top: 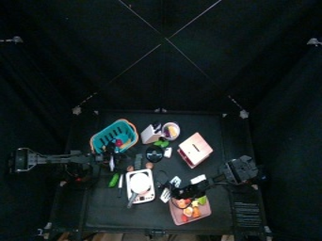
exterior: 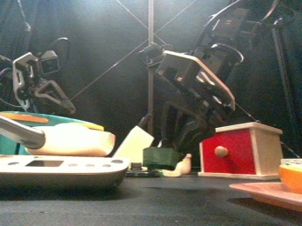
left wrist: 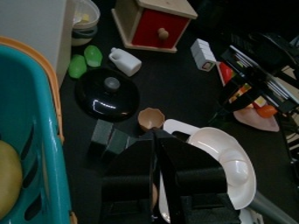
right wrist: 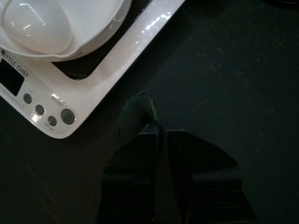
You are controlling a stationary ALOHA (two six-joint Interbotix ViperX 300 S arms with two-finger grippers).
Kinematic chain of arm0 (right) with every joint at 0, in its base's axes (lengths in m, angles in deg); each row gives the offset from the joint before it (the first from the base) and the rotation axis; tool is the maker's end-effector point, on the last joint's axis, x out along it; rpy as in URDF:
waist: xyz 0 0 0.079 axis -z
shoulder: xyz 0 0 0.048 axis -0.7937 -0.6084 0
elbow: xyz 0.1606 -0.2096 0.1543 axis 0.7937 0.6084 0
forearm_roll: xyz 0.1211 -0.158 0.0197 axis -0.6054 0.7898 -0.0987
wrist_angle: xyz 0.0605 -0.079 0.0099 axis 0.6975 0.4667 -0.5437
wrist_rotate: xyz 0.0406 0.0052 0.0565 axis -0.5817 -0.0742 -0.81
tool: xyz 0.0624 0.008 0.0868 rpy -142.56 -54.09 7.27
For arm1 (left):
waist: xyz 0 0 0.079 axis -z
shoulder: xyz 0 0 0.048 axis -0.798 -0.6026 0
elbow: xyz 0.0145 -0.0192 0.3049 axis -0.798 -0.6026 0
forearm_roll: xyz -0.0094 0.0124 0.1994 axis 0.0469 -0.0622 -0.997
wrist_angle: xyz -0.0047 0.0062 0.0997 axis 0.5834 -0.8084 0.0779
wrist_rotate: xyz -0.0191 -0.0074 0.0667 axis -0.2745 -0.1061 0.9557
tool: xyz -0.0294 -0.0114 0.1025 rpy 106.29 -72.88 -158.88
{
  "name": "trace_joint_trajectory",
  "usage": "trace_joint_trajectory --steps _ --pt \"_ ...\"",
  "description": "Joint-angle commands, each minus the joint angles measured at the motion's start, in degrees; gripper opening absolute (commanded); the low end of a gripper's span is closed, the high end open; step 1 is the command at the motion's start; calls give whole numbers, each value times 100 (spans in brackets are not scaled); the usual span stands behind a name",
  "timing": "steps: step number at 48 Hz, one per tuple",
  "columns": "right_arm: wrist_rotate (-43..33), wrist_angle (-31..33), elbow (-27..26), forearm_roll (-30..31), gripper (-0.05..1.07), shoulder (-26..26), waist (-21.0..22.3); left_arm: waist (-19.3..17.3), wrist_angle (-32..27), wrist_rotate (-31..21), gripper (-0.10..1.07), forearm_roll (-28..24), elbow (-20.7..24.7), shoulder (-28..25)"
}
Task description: Place seaweed near drawer
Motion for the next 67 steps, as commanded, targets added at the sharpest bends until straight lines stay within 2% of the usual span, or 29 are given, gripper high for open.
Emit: trace_joint_trajectory --steps 1,10,17,22,32,44,58,62,67 --pt "0 35 -62 -18 52 413 0 0 53 0 43 9 62 -9" --pt "0 545 220 -246 52 1134 -9 9 44 0 43 9 53 -9" --pt "-9 1301 756 -624 52 1696 -70 0 53 0 43 9 62 -9" --pt "-9 1784 1204 -1116 52 2021 -79 0 53 0 43 9 62 0" --pt "-18 2171 1811 -1731 52 2479 -88 0 35 0 43 9 62 -9" --pt "-53 2197 2338 -1872 53 2804 -53 0 18 0 43 9 62 -9" --pt "-97 2197 2672 -1986 54 2812 18 0 26 0 43 9 62 -9" --pt "-105 2241 2716 -1978 58 2821 62 9 18 0 43 9 62 -9" --pt "-105 2417 2725 -1969 68 2830 114 0 18 0 43 9 62 -9"
